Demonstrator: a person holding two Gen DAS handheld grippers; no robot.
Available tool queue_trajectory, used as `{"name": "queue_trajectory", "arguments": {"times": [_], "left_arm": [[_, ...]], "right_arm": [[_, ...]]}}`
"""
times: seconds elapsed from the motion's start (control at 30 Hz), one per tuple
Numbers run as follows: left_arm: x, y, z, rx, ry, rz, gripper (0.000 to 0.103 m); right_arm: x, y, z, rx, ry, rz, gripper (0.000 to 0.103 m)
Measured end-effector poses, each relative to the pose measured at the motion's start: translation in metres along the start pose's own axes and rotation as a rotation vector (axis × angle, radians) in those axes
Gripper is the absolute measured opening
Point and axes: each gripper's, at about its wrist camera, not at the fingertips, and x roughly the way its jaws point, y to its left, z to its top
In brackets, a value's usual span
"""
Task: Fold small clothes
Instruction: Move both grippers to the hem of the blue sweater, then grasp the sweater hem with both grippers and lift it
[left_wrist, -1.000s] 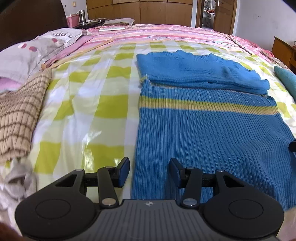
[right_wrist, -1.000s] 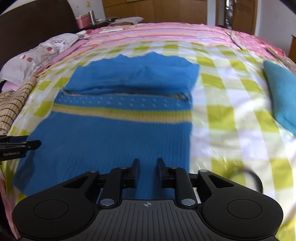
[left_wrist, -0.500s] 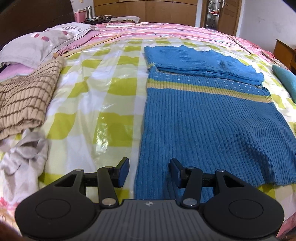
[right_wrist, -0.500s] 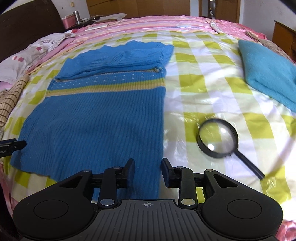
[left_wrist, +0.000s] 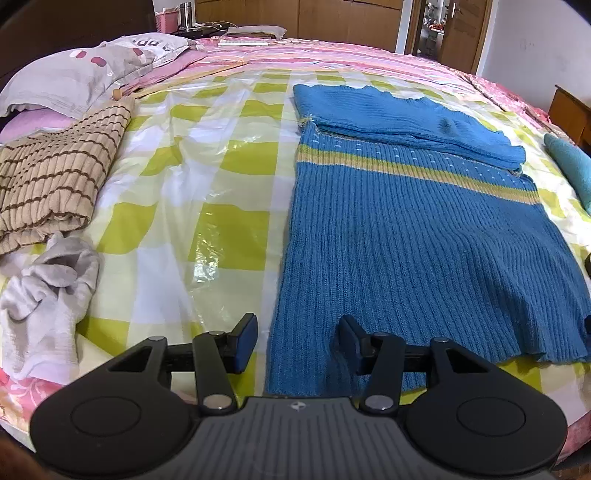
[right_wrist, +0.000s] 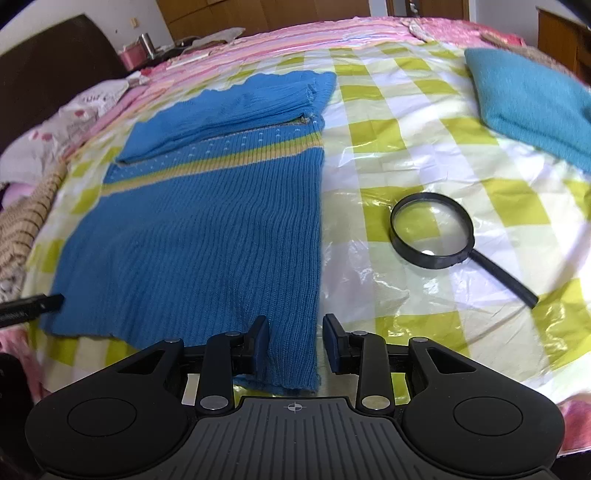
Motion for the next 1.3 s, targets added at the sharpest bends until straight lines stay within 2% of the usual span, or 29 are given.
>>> {"name": "queue_trajectory", "arguments": {"times": [0.17, 0.37, 0.67, 0.73, 0.8, 0.87, 1.23, 1.3], "left_arm": [[-0.001, -0.002, 0.0, 0.002, -0.002, -0.031, 0.042], [0.002, 0.003, 0.002, -0.05, 0.004, -0.051, 0.042], [0.003, 0.0, 0.002, -0.039, 0.008, -0.043, 0.044], [0.002, 0.001, 0.001, -0.054, 0.002, -0.047, 0.041], [0.001, 0.004, 0.001, -0.073, -0.003, -0.049, 0.031], [0.001, 0.006, 0.002, -0.097, -0.005, -0.061, 0.026], [0.004, -0.001, 0.003, -0.072, 0.001, -0.041, 0.027], [0.003, -0.002, 0.004, -0.077, 0.0, -0.046, 0.019]], "right_arm": [[0.002, -0.004, 0.002, 0.03, 0.001, 0.048, 0.033], [0.007, -0.007, 0.004, 0.071, -0.012, 0.085, 0.034], [0.009, -0.007, 0.004, 0.093, -0.018, 0.119, 0.031], [0.009, -0.006, 0.003, 0.097, -0.021, 0.128, 0.03], [0.01, -0.006, 0.002, 0.1, -0.022, 0.137, 0.026], [0.011, -0.007, 0.002, 0.114, -0.024, 0.154, 0.025], [0.016, -0.01, 0.003, 0.155, -0.028, 0.203, 0.028], [0.016, -0.012, 0.005, 0.161, -0.024, 0.227, 0.022]]}}
